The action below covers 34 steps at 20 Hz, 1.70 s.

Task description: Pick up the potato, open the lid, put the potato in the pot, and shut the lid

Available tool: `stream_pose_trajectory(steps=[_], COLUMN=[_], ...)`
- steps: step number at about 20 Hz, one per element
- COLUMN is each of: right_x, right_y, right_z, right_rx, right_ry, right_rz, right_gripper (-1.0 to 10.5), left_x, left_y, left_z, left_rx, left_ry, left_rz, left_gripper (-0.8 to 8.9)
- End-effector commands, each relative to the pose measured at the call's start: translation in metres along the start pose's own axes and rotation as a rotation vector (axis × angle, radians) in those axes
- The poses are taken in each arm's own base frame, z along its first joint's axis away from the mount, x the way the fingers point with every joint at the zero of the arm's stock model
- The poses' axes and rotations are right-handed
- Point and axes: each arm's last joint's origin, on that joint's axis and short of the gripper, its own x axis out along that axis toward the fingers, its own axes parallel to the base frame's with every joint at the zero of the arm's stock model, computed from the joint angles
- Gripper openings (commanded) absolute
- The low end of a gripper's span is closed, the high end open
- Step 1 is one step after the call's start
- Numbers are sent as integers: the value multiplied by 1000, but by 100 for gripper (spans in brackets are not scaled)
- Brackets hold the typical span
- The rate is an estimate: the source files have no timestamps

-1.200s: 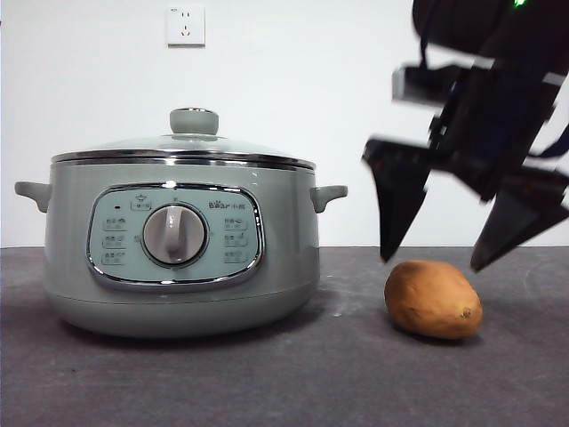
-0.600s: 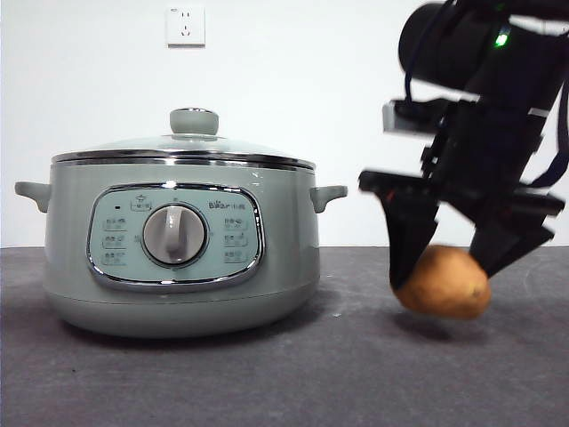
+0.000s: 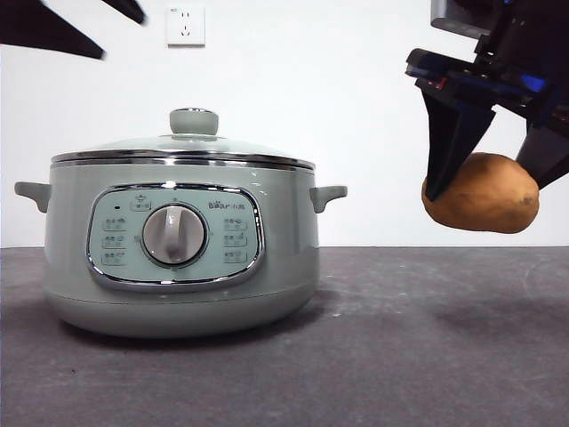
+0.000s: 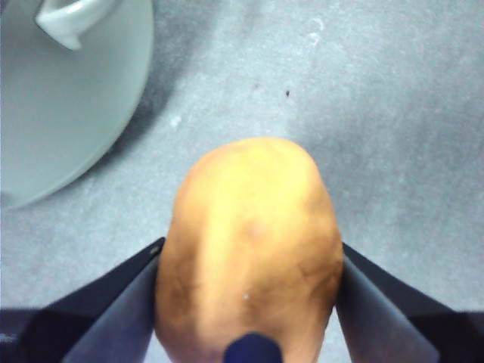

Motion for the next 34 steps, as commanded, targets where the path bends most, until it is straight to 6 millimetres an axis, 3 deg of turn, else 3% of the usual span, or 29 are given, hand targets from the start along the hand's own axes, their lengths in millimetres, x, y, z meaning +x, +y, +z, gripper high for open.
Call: stream_pose_trajectory(steps=[1,5,9,24,25,27,34], right_x=[-1,-1,-1,-1,-1,-1,-8], right_y=[0,0,0,0,0,0,2], right_z=[0,-1,-1,1,1,1,7], right_rx=[-2,-2,-2,0,0,0,1], right_ry=[2,5,2,-18,-18,-18,-54], right_rz=[-1,-3,-3,3,3,3,17], right_gripper=[-10,0,0,0,0,0,-1], left_x=[26,61,78,86,86,85,78], left_y=[-11,-26,-29,-26,-26,-26,-30], left_z=[1,-8,-18,-26,-26,-28,-13], left_rx=[79,166,193,184,184,189,232], left_ry=[45,75,118,172,179,195,73], left_rz=[3,42,47,54,55,55,56], left_gripper=[345,345,344,277,226,14,-9])
